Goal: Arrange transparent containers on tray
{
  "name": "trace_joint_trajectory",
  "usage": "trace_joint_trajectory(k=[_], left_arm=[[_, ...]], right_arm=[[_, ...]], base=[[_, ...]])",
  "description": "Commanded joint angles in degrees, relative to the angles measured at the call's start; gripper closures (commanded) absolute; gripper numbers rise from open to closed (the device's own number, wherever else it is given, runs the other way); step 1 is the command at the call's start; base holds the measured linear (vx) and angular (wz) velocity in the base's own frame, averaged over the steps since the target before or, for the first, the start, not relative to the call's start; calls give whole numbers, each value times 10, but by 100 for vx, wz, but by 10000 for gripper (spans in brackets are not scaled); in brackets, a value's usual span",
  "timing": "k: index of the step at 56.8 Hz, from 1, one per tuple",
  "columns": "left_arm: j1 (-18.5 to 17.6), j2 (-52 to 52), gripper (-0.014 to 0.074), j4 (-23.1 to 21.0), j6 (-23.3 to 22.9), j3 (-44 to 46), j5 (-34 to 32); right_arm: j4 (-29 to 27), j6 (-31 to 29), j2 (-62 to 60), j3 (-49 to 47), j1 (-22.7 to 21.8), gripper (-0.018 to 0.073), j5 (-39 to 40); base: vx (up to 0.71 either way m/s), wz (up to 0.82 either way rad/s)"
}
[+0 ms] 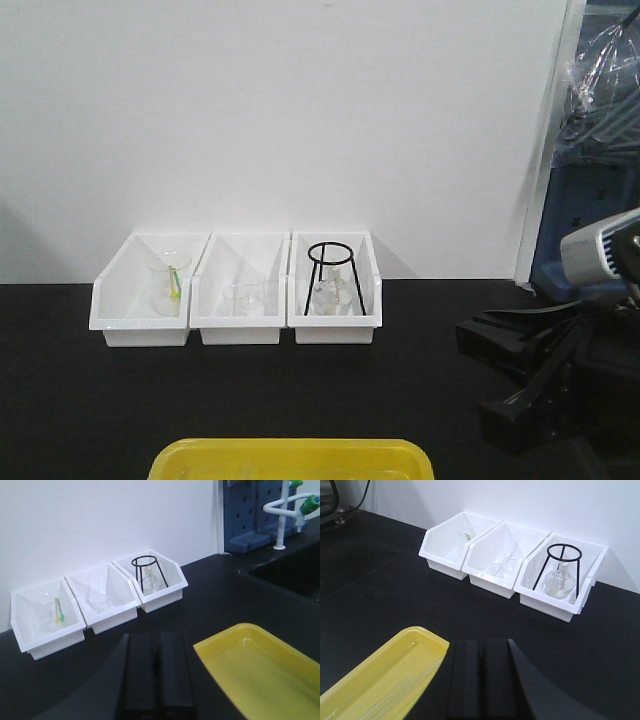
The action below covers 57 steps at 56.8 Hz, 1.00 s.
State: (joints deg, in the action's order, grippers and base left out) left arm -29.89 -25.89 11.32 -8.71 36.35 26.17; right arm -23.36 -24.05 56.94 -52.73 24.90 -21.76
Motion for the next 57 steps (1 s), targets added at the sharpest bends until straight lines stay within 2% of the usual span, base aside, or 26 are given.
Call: trace_joint_trajectory(k=[1, 17, 25, 30, 34, 42, 52, 57], left_arm=[[2, 1, 605, 2, -2, 15, -14], [2, 1, 605, 2, -2, 15, 1], [3, 11, 604, 62, -8, 5, 1], [26, 48, 604, 96, -64, -36, -49], [59, 85, 604, 95, -77, -80, -74], [138, 176, 604, 43, -66, -188, -106], [228, 285, 604, -33, 40, -327, -203], [262, 273, 604, -90, 45, -392, -270]], right_arm=[[-3, -4, -10, -16, -3, 571, 40], [-3, -4, -10, -16, -3, 571, 40], [-3, -4, -10, -16, -3, 571, 40], [-3, -4, -10, -16, -3, 572, 40], [-3, -4, -10, -16, -3, 572, 40], [-3, -4, -10, -16, -3, 571, 40], [-3, -4, -10, -16, -3, 571, 40], [-3, -4, -9, -16, -3, 571, 38]], base=[[0, 0], [0, 0], [0, 0], [0, 0], [0, 0], [0, 0], [0, 0], [0, 0]])
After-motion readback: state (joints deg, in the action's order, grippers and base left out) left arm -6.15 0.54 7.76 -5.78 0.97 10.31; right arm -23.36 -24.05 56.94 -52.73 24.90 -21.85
